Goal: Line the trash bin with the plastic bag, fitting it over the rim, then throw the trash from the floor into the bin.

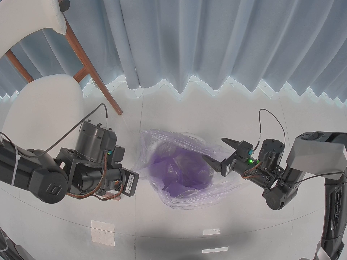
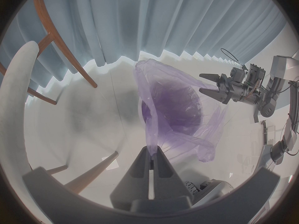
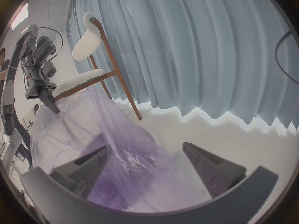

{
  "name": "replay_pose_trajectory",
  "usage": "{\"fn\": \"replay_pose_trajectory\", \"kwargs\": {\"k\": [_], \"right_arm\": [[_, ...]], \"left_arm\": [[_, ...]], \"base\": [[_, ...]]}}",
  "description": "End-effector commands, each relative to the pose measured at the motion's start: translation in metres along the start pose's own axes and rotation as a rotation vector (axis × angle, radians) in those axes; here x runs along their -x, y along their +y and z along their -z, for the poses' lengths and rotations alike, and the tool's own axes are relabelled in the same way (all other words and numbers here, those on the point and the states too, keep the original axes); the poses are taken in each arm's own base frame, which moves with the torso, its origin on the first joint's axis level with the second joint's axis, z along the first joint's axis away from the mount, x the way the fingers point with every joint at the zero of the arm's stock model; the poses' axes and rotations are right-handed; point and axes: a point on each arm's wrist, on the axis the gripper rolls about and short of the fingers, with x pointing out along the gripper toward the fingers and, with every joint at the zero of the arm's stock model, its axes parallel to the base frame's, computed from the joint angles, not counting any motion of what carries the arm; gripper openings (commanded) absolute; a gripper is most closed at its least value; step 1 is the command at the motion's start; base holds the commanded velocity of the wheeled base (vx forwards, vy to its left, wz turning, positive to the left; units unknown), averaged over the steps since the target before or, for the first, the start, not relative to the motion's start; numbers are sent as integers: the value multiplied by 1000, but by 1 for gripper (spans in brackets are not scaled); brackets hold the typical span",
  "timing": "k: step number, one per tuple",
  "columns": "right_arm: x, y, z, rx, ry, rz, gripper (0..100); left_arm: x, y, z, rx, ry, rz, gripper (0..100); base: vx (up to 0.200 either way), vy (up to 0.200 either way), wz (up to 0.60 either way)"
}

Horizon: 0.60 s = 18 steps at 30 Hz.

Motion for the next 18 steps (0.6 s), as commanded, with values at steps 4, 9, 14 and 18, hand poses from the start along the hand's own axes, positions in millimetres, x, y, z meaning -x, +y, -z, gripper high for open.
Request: {"fn": "replay_pose_trajectory", "kwargs": {"k": [4, 9, 14, 18], "right_arm": [[-12, -5, 7, -25, -12, 24, 0], [-15, -8, 5, -74, -28, 51, 0], [-21, -12, -4, -107, -85, 81, 0], [-19, -10, -2, -122, -84, 87, 0]], "left_arm": [[-1, 0, 0, 0, 3, -2, 0], [-2, 3, -3, 11, -6, -11, 0], [0, 7, -15, 32, -48, -14, 0], [3, 8, -23, 34, -77, -15, 0]], "base": [[0, 0, 0], [0, 0, 0], [0, 0, 0], [0, 0, 0]]}}
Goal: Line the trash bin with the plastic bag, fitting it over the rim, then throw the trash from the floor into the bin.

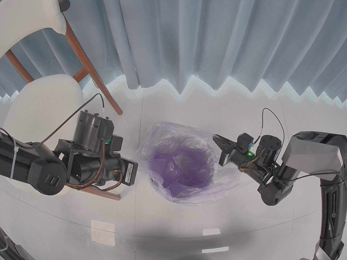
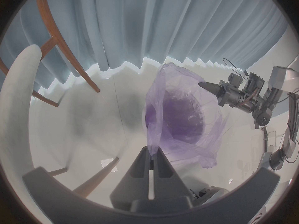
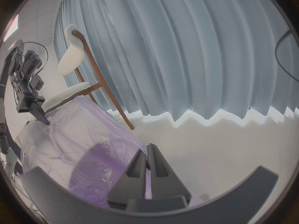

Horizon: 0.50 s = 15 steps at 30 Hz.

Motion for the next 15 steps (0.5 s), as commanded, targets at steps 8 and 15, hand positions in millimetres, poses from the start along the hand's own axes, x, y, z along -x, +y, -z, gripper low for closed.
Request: {"fn": "replay_pose_trajectory", "kwargs": {"k": [8, 15], "right_arm": [[5, 4, -2, -28, -6, -6, 0], [7, 5, -6, -61, -9, -8, 0]], "left_arm": [[0, 2, -7, 4, -26, -35, 0], [-2, 2, -10, 14, -54, -87, 0]], "base": [[150, 0, 0], [86, 0, 0]]}}
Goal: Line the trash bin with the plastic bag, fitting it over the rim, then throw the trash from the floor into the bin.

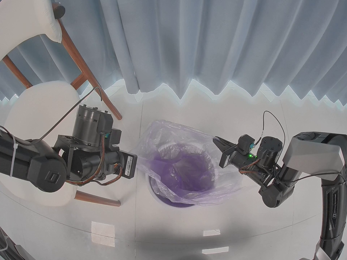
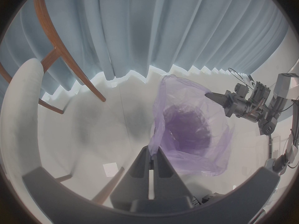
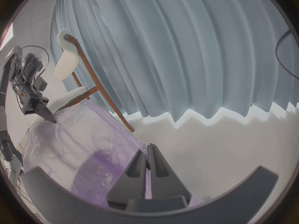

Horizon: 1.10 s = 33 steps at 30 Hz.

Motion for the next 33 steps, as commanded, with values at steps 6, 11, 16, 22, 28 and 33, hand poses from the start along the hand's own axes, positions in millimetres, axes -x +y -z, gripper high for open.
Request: {"fn": "replay_pose_trajectory", "kwargs": {"k": [6, 11, 16, 22, 28, 33], "right_arm": [[4, 4, -19, -83, 11, -6, 0], [3, 5, -30, -160, 98, 3, 0], [-9, -1, -24, -180, 138, 47, 0], [-26, -7, -22, -178, 114, 69, 0], [-32, -15, -11, -185, 137, 85, 0], [-32, -28, 6, -194, 176, 119, 0]], "left_arm": [[-4, 0, 0, 4, 2, -51, 0], [-14, 0, 3, 5, 23, -93, 0], [-28, 6, -2, 41, 25, -111, 0], [-44, 5, -4, 68, 33, -113, 0], [-53, 6, 1, 68, 59, -123, 0], [-62, 17, 6, 90, 84, -150, 0]], "base": [[0, 0, 0], [0, 0, 0], [0, 0, 0], [0, 0, 0], [0, 0, 0], [0, 0, 0]]}}
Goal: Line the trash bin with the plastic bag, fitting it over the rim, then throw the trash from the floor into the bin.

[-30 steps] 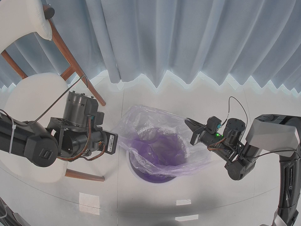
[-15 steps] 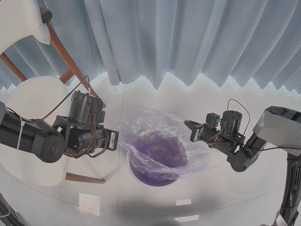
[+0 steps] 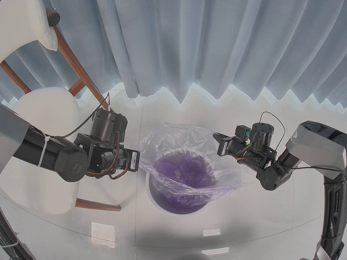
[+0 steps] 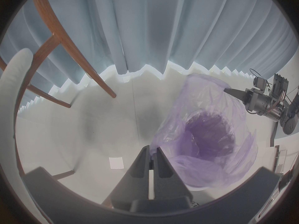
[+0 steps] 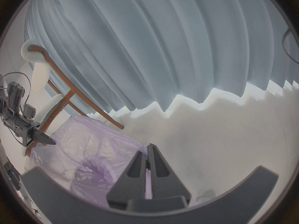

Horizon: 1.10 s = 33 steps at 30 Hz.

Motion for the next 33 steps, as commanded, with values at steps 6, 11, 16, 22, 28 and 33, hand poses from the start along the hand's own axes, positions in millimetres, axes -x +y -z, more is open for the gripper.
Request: {"fn": "replay_pose_trajectory", "kwargs": {"k": [6, 11, 16, 22, 28, 33], "right_arm": [[-16, -18, 18, -6, 18, 31, 0], [-27, -17, 15, -1, -4, 22, 0], [-32, -18, 15, -3, 10, 23, 0], [-42, -25, 35, -5, 25, 73, 0], [-44, -23, 38, -5, 34, 69, 0], [-47, -22, 40, -5, 35, 63, 0]], "left_arm": [[-18, 14, 7, 20, 45, -45, 0], [-27, 16, 11, 21, 65, -58, 0], [-34, 15, 14, 15, 82, -61, 0], [-49, 14, 18, 13, 101, -70, 0], [-61, 19, 20, 18, 117, -87, 0], [-70, 26, 22, 28, 130, -105, 0]], "base": [[0, 0, 0], [0, 0, 0], [0, 0, 0], [0, 0, 0], [0, 0, 0], [0, 0, 0]]}}
